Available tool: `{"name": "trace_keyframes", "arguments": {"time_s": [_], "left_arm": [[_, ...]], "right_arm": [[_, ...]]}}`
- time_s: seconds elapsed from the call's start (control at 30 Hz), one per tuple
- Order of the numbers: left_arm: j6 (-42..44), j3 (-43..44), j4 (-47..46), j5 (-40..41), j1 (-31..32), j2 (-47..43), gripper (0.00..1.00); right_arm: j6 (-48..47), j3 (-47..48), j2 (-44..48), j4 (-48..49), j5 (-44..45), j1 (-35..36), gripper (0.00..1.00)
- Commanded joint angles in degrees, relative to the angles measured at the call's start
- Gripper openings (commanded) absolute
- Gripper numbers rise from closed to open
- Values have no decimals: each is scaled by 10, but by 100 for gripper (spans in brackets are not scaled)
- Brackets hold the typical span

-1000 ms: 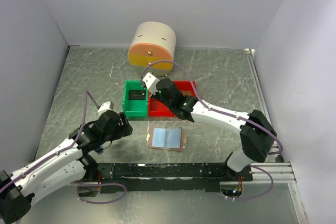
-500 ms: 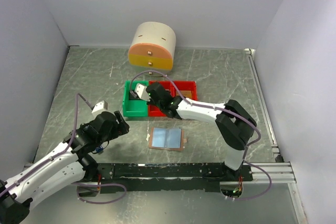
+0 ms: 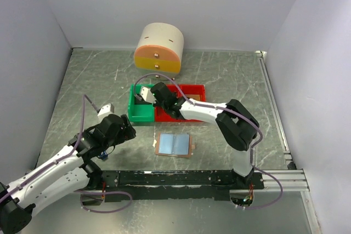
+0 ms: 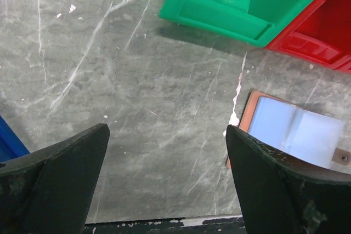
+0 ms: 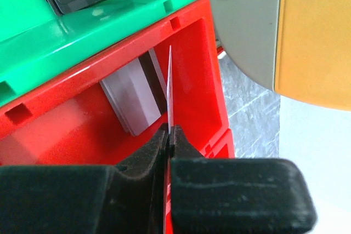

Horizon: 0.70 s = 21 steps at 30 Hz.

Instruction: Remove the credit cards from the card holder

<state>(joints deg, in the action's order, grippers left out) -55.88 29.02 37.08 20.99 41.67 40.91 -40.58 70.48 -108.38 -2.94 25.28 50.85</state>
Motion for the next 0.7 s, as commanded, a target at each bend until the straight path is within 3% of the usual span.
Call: {"name": "trace_keyframes", "arguments": {"time_s": [0.0,0.67], "left_arm": [[12,31,16,11,-5,-12,100],[23,42,18,-1,-5,-13,99]], "right_arm": [[-16,27,-35,-1,-2,-5,0],[-14,66,-107,-26,18,-18,2]]}}
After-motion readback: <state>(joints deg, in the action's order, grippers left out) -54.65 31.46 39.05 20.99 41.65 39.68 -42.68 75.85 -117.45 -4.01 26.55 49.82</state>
